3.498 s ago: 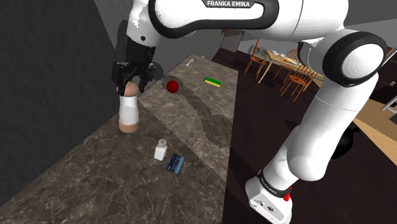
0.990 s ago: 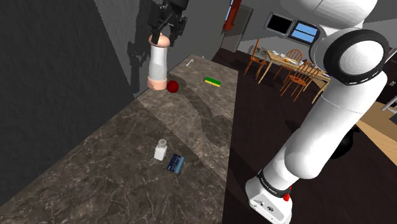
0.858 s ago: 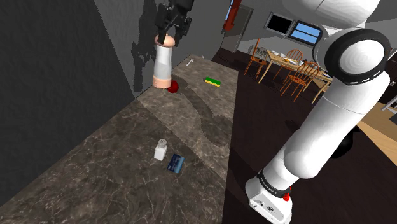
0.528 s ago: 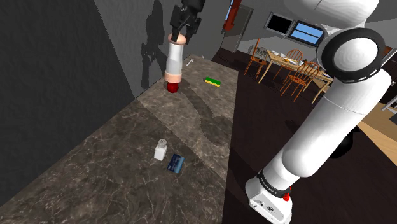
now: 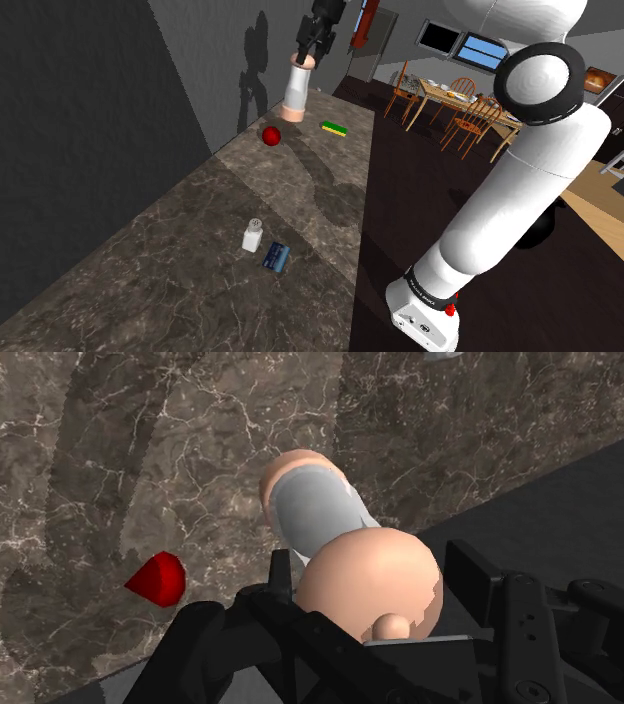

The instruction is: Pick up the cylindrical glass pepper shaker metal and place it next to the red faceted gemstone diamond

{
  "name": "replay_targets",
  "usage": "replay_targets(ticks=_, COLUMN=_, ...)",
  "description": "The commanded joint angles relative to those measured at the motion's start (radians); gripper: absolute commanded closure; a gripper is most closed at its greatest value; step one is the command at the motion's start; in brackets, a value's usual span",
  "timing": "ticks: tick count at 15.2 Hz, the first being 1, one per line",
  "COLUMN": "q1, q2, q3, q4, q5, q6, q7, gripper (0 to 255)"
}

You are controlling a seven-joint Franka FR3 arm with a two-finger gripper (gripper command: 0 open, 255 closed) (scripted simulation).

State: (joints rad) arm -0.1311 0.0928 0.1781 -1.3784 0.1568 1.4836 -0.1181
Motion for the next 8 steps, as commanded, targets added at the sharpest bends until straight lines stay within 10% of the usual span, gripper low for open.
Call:
replay_targets(ticks=1, q1=-0.024, q2=0.021, q3=-0.019, q4=0.030, q5=-0.001, q6=-0.016, q7=-0.043, gripper=255)
replay_targets(ticks=8, q1=-0.111, q2=0.125, q3=-0.081, q4=0.179, q5=-0.004, q6=-0.086, q7=-0.185, gripper=255)
